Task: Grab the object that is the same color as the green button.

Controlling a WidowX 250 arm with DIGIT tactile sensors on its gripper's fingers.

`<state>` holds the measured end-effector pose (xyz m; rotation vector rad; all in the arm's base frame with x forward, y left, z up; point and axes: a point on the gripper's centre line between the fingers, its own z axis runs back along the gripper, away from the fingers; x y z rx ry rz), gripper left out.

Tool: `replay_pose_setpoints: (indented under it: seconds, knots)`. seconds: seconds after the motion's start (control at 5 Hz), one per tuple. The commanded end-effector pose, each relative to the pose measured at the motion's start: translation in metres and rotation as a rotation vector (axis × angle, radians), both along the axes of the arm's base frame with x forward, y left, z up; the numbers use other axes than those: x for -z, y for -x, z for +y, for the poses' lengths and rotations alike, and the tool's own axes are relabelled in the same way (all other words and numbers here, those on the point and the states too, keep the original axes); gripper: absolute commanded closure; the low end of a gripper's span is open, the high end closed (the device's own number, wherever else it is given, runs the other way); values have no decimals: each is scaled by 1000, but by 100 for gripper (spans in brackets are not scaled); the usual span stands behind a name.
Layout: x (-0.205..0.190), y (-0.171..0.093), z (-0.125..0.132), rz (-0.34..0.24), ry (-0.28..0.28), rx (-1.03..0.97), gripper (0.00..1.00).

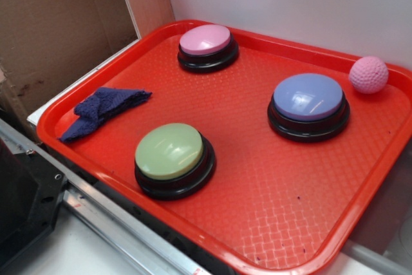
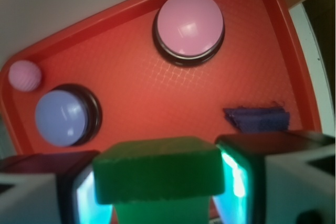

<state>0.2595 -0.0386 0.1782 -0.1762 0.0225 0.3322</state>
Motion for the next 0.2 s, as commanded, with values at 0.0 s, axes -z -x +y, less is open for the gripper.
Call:
replay_pose_setpoints:
  seconds: [0.0]
  knots:
    - [-17,-2,10,-64,-15,20,100]
